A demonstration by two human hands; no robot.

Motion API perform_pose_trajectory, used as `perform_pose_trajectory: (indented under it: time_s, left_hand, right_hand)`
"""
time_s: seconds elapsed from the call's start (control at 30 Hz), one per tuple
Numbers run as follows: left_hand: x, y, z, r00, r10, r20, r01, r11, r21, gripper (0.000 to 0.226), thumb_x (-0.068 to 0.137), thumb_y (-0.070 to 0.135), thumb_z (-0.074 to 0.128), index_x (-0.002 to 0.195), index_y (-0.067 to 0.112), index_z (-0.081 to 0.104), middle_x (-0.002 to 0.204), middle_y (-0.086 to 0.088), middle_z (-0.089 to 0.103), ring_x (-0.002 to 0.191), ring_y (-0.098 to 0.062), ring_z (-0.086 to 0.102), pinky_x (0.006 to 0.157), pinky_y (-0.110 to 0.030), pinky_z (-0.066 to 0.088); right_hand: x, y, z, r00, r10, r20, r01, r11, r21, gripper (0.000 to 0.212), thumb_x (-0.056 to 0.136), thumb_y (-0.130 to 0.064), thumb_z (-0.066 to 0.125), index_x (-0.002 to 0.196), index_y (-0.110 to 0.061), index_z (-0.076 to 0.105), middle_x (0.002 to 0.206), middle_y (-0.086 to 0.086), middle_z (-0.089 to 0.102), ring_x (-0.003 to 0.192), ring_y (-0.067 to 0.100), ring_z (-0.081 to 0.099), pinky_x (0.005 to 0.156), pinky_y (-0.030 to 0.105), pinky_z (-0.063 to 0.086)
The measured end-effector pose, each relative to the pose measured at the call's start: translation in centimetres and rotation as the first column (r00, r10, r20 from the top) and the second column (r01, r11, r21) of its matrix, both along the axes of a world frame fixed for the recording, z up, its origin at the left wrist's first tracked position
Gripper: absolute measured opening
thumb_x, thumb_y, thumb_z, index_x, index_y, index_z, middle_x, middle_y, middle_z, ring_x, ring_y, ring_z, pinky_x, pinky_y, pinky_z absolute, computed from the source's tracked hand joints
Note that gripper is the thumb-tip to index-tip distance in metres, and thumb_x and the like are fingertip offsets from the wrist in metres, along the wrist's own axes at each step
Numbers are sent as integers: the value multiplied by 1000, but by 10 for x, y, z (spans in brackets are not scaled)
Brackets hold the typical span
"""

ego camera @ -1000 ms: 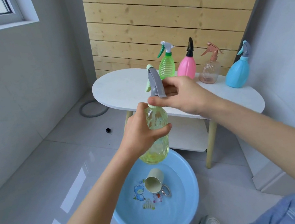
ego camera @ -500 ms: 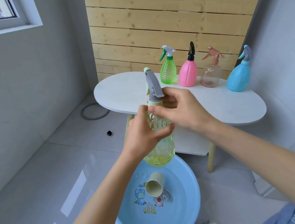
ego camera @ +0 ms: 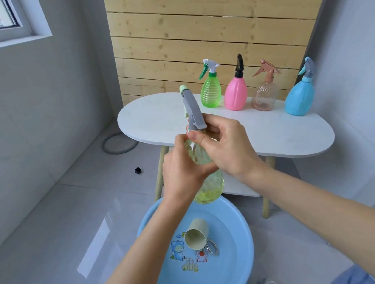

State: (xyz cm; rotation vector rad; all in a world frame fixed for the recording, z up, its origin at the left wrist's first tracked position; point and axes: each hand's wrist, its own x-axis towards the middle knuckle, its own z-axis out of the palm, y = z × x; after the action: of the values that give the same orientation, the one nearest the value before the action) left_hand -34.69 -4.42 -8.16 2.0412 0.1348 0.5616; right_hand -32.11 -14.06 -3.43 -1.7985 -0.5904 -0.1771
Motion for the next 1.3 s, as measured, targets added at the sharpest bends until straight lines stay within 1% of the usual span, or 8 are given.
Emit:
perform_pose_trajectory:
  time_s: [0.2,0.3,0.43,0.67,0.77,1.03,1.17,1.3]
  left_hand:
    - [-1,8,-2,977,-200,-73,200,980,-14,91,54,55,82,127,18,43,116,6,58,102,-4,49,78,-6,38]
    - [-5,14,-11,933,-327,-151,317,944,-88,91,54,53,84,130,28,40,123,13,55,116,1,49,96,-24,42]
    - [-5,6,-19,908,-365,-207,337,928,-159,90,54,46,84,131,32,41,120,14,58,112,-5,57,96,-38,49]
    - [31,-8,5,966,-218,-141,209,975,-72,83,50,52,79,123,28,46,109,10,63,104,-10,60,91,-39,50]
    - [63,-3,23,970,-192,-152,195,981,5,80,55,44,85,122,24,46,106,9,62,102,-11,58,91,-38,48]
    - [160,13,48,965,-191,-177,207,975,80,79,71,30,82,135,24,35,120,12,52,109,-6,50,88,-25,43]
    - [211,22,38,975,-94,-203,100,995,21,89,62,48,83,134,27,34,120,9,52,111,-12,53,90,-35,50]
    - [266,38,19,968,-26,-251,48,995,84,91,59,54,83,132,24,36,119,6,56,112,-17,54,91,-40,49]
  right_hand:
    - [15,-18,12,989,-21,-148,25,999,26,17,80,-10,76,96,-15,71,93,5,74,93,18,70,93,38,53]
    - [19,-26,13,976,-15,-216,23,999,36,16,77,-9,78,90,-13,70,91,9,74,93,25,70,93,39,54]
    - [24,-35,12,965,-13,-260,15,1000,6,18,73,-10,81,87,-10,70,88,8,75,90,25,71,91,38,54]
    - [56,-39,38,981,-4,-192,6,1000,14,18,74,-15,82,87,-13,70,86,5,75,87,22,71,89,39,55]
    - [82,-37,54,982,12,-189,-6,999,32,17,74,-13,81,85,-15,68,85,4,73,88,22,71,89,37,55]
    - [178,-15,72,990,-36,-133,37,999,9,16,75,-17,81,86,-12,70,78,-3,71,81,16,69,81,25,54]
    - [228,2,63,986,-39,-163,41,999,8,13,78,-15,79,85,-14,68,76,-7,67,76,10,64,74,16,49]
    - [279,25,48,985,-39,-168,37,999,-19,12,79,-14,78,85,-14,68,78,-4,68,77,10,64,71,11,47]
